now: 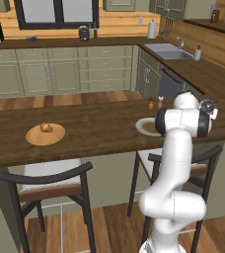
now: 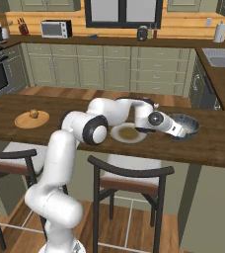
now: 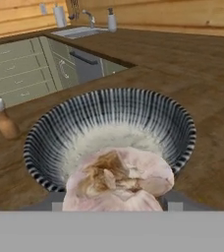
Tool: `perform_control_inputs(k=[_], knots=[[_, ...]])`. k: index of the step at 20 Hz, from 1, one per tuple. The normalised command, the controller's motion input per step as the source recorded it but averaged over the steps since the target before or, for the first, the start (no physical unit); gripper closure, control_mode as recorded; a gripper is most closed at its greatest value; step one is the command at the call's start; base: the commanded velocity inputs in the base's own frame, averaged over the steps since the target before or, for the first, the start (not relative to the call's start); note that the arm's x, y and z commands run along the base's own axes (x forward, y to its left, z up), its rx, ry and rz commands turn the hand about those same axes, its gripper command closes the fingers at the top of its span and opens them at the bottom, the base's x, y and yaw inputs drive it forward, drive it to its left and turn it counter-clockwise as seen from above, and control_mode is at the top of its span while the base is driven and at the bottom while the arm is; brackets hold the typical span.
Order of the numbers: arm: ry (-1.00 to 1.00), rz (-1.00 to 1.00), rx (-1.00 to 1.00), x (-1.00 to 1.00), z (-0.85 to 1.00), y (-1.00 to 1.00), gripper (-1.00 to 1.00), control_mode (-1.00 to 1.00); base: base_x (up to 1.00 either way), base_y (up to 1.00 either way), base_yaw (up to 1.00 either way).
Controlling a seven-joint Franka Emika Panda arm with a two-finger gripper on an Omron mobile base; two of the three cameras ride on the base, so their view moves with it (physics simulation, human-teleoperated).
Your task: Pick the chicken drumstick and garlic from their plates and place them in the bowl. Then put the bowl in the fridge.
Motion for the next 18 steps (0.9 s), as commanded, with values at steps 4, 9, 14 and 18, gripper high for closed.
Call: perform_control_inputs(k=[4,9,14,18], knots=[[0.00,0.00,0.00,0.54,0.00,-0.07,1.00,-1.00,0.00,0.00,0.00],[0.01,0.00,0.00,0.15,0.00,-0.03,-1.00,-1.00,0.00,0.00,0.00],[0.00,0.00,0.00,0.00,0.04,-0.01,-1.00,-1.00,0.00,0.00,0.00],[0.00,0.00,0.00,0.00,0.19,0.00,-1.00,-1.00,0.00,0.00,0.00]])
